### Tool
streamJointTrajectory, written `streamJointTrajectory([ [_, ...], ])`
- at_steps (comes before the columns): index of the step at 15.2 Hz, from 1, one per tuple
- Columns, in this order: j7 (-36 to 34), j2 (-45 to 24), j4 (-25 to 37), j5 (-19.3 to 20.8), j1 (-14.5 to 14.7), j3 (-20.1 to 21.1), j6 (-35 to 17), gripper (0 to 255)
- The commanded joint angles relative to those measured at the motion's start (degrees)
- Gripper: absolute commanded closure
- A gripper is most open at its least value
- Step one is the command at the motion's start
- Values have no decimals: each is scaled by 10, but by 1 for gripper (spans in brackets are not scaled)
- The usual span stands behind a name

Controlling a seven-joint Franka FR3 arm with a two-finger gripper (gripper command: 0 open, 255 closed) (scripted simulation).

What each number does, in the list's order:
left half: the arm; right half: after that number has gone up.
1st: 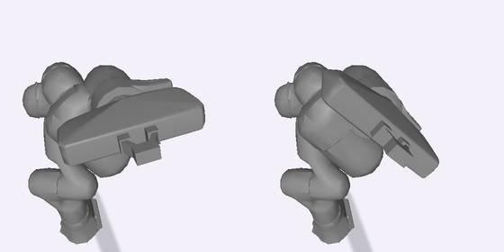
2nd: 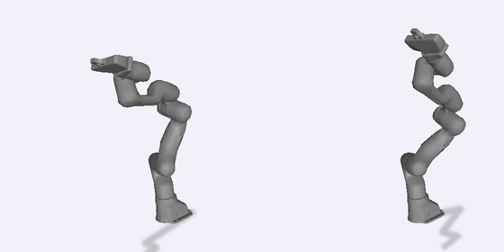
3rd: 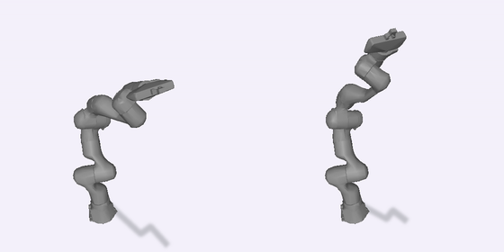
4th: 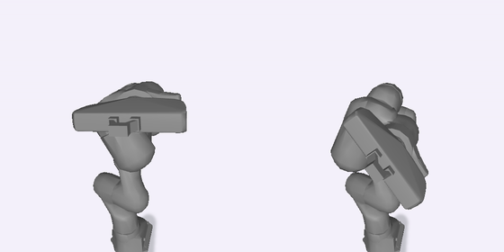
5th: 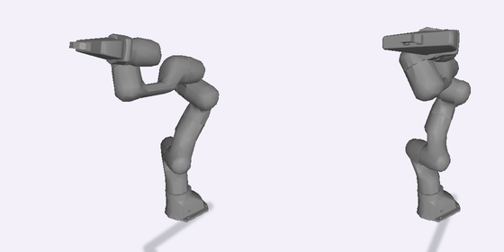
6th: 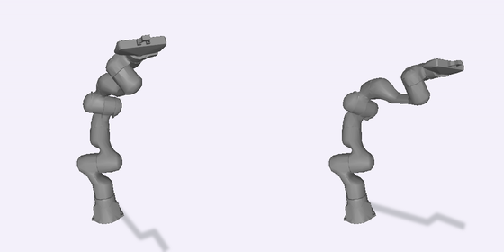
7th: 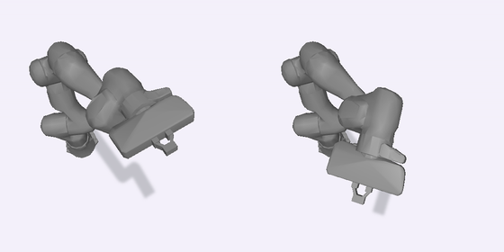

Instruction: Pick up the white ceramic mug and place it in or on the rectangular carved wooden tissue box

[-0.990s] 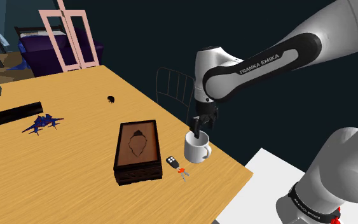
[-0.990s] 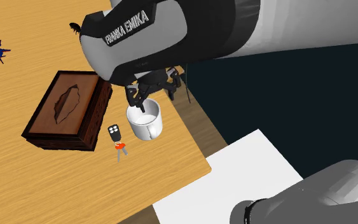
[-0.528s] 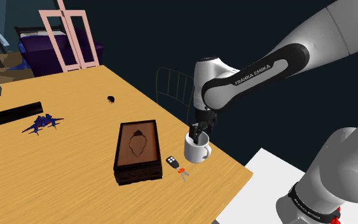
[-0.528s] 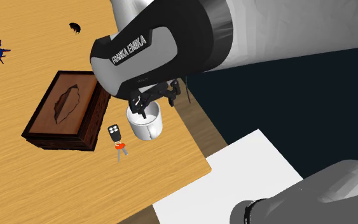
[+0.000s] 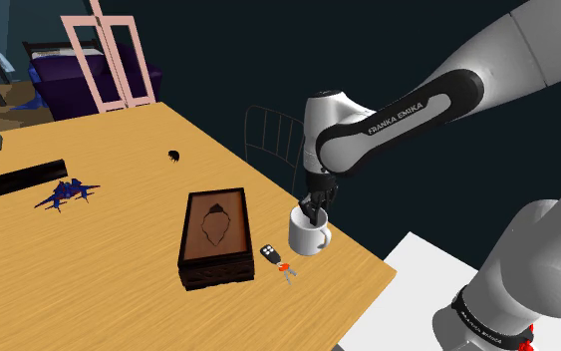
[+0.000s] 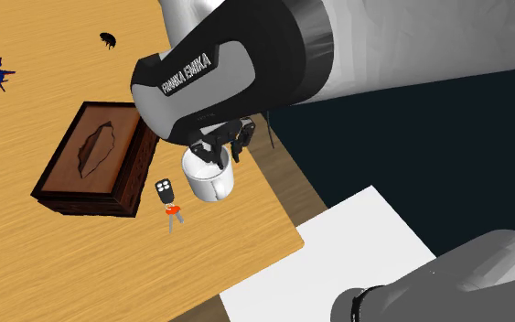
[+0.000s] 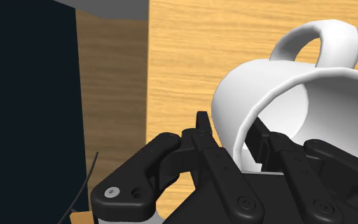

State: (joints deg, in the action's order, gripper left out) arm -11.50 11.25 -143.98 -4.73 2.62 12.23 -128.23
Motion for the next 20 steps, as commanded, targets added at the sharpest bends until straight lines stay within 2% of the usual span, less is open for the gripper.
streamJointTrajectory([
  [1, 0, 0, 0, 0, 0, 0, 0, 255],
  [8, 0, 0, 0, 0, 0, 0, 0, 255],
  [20, 4, 54, 49, -5, 1, -6, 103, 255],
])
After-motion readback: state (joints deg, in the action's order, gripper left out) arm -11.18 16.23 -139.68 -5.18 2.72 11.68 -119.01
